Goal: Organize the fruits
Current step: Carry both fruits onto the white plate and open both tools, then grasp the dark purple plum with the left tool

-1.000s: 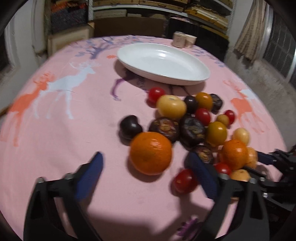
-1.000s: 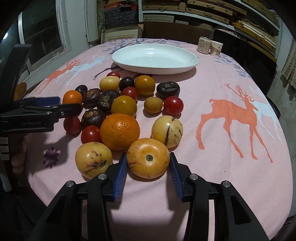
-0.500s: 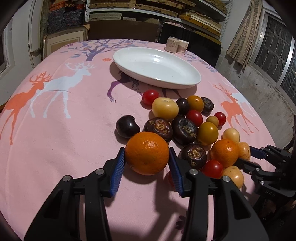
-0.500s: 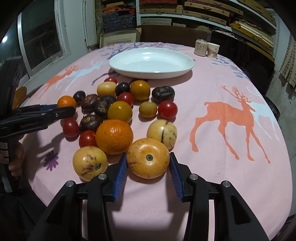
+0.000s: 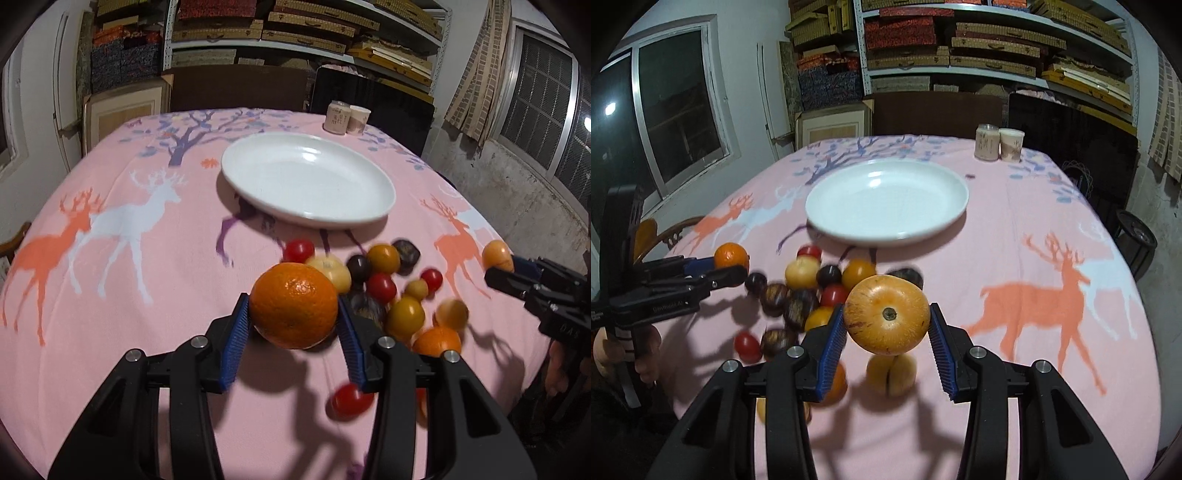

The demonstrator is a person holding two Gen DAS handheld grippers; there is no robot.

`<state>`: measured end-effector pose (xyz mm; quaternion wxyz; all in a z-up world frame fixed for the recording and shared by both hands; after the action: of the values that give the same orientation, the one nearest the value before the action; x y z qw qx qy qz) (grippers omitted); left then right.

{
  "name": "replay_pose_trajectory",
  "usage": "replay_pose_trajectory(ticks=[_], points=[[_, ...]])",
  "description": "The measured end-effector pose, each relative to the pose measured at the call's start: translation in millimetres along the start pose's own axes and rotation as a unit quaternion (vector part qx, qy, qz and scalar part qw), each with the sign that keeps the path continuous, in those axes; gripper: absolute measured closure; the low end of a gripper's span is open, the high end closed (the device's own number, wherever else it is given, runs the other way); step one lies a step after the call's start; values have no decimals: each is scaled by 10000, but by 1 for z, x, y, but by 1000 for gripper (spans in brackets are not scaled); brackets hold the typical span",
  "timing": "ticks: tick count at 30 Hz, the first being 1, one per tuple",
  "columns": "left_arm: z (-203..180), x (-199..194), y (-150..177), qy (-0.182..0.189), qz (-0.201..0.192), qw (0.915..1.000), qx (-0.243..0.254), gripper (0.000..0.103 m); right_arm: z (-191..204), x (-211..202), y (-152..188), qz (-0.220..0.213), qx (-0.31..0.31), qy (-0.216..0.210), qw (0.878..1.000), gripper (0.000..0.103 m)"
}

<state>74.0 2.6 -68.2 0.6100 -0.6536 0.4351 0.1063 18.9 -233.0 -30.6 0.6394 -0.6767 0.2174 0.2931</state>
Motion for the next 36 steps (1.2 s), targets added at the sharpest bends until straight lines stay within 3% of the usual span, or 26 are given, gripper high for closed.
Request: replay_pose_trajectory(ticks=[3,7,15,18,19,20,22,25,29,36], points=[[6,21,-34,-15,40,10000,18,58,-4,21,-32,-10,-11,41,10000,58],[13,61,-79,-125,188,9997,56,58,-6,75,-75,333,-52,94,9994,58],[42,156,-138,-153,827,9961,-270,57,1,170,-129,653,49,-81,9978,58],[53,162,-145,-157,877,9949,-481,55,-5,169,-138,430,353,-14,9985,36],[54,153,-146,-164,725,9960,-499,42,-7,161,-137,299,404,-1,9987,34],[54,143,-145,-215,566,9970,-487,25,-8,154,-137,232,408,-8,9989,34],[53,116,-140,-362,203,9982,-439,17,-9,137,-130,136,382,79,9991,34],[45,81,-123,-213,51,9992,-346,17,-8,109,-109,143,294,133,9994,34],[34,45,-77,-312,129,9994,-59,17,-1,69,-64,164,21,238,9996,34],[38,23,-2,-424,587,9974,9,17,25,14,12,141,-633,-330,9973,33]])
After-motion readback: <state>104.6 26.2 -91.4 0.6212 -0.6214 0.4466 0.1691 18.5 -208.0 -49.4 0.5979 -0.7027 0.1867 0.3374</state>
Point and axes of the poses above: each gripper's, at about its wrist camera, not at the fingertips, and x roughly the way its jaws point, z to its left, y to its underside, the point moved 1 cm from there along x, roughly the way its jaws point, and after that the axes turned 8 degrees about y, right-handed, at the moved point
